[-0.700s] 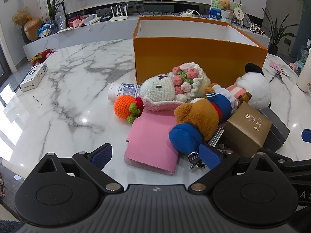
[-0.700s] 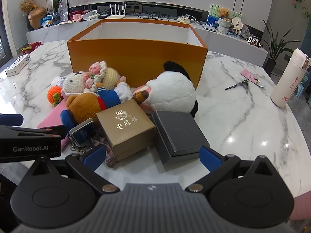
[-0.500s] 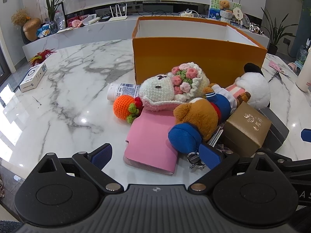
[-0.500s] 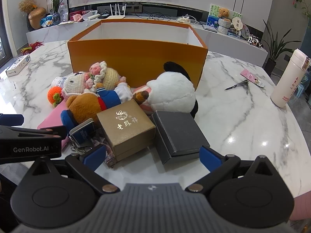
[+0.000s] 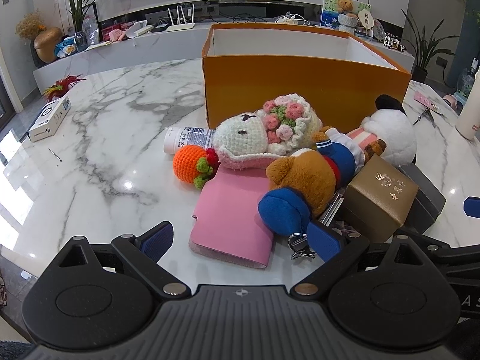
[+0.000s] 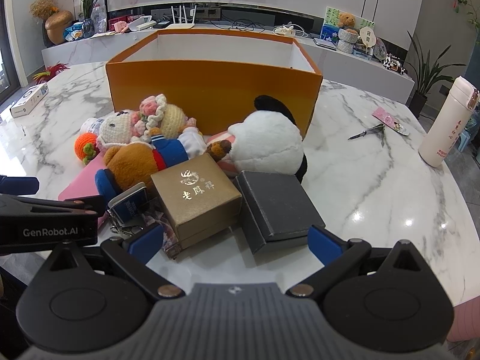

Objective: Organize objects
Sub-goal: 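Move both tools toward the pile of toys and boxes, then grasp the pink wallet with the left tool while the right tool grasps the dark grey box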

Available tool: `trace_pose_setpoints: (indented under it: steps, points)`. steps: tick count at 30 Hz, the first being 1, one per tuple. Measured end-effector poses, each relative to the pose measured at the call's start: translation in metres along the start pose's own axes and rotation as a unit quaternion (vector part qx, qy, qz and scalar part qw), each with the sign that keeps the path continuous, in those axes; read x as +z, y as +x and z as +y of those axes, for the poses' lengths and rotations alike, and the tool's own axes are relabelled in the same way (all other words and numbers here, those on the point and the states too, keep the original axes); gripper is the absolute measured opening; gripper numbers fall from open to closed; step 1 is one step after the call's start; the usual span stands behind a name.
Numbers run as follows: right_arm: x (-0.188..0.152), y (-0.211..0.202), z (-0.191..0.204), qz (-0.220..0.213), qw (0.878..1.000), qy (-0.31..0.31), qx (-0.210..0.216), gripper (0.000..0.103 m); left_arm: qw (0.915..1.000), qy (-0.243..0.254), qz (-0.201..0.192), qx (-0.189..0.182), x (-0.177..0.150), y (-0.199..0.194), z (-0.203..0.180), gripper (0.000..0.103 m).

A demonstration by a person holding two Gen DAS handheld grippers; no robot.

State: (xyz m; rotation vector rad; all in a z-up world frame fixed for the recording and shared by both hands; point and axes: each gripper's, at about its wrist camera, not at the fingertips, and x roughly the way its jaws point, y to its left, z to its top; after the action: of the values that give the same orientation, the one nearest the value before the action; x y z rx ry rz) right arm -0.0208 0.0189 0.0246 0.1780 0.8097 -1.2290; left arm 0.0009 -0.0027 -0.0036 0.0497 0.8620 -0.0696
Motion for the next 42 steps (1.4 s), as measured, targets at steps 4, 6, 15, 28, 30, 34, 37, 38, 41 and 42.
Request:
trace_pose_setpoints:
  steps: [4,6,15,28,30,34,37,38,41,42]
  points:
    - [0.0,0.0,0.0,0.005,1.0,0.009,-0.013,0.102,1.0,0.001,0.0,-0.002,0.0,0.0,0.0,0.103]
    - [0.0,0.0,0.0,0.005,1.0,0.01,-0.013,0.102,1.0,0.002,0.001,-0.003,0.0,0.0,0.0,0.103]
    - [0.0,-0.001,0.0,0.006,1.0,0.011,-0.014,0.102,0.9999,0.006,0.001,-0.009,-0.001,0.001,-0.001,0.103]
    - [0.0,-0.007,-0.017,0.007,0.999,0.037,-0.016,0.102,0.9995,0.006,0.005,-0.031,-0.005,0.002,0.008,0.103]
    - [0.0,-0.007,-0.024,0.007,0.999,0.046,-0.015,0.102,0.9992,0.013,0.008,-0.038,-0.005,0.003,0.009,0.103]
    - [0.0,-0.007,-0.039,0.006,0.997,0.069,-0.019,0.102,0.9915,0.05,0.013,-0.119,-0.003,0.008,0.012,0.103]
    - [0.0,-0.007,-0.048,0.005,0.996,0.083,-0.013,0.102,0.9898,0.053,0.007,-0.132,-0.001,0.011,0.013,0.103]
    - [0.0,-0.006,-0.05,0.005,0.996,0.086,-0.012,0.102,0.9895,0.055,0.003,-0.134,0.0,0.011,0.012,0.103]
    - [-0.001,-0.005,-0.055,0.006,0.996,0.094,-0.009,0.102,0.9869,0.07,-0.016,-0.145,0.002,0.008,0.007,0.103]
    - [-0.001,-0.005,-0.056,0.007,0.995,0.096,-0.009,0.102,0.9854,0.076,-0.023,-0.151,0.002,0.007,0.004,0.103]
